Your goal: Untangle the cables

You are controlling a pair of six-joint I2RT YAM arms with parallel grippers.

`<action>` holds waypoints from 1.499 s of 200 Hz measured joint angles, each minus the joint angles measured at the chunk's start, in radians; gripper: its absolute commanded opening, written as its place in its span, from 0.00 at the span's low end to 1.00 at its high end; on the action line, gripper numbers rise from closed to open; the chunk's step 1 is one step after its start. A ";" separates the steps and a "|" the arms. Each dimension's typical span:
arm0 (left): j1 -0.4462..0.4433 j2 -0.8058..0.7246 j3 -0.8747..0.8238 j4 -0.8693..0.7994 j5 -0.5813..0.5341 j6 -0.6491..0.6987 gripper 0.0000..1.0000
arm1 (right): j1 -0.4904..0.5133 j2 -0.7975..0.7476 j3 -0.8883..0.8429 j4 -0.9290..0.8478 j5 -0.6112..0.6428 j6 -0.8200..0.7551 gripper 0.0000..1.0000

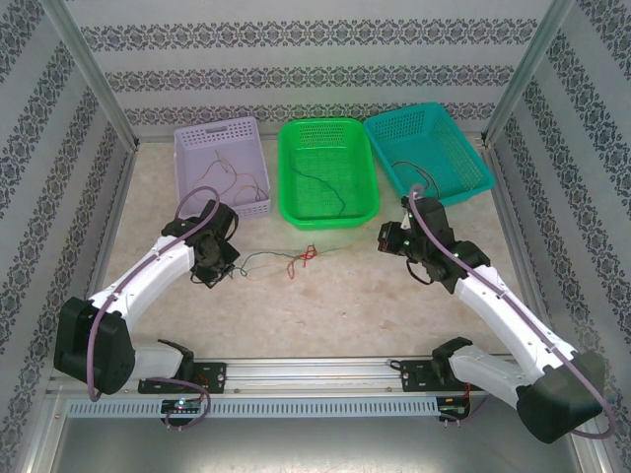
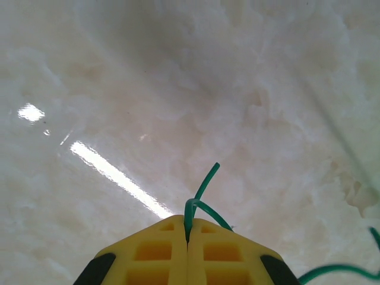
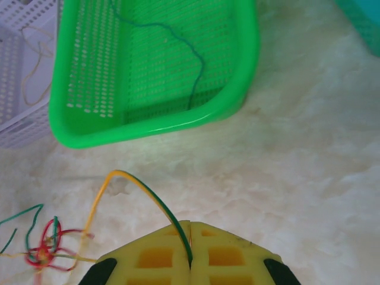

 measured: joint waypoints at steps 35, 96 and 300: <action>0.016 -0.006 0.000 -0.029 -0.044 0.026 0.00 | -0.055 -0.005 0.000 -0.046 -0.008 -0.038 0.00; 0.081 -0.032 0.000 -0.039 -0.074 0.106 0.00 | -0.217 -0.027 0.006 -0.093 -0.053 -0.083 0.00; 0.180 -0.028 0.041 -0.090 -0.158 0.196 0.00 | -0.417 0.039 0.065 -0.171 0.071 -0.108 0.00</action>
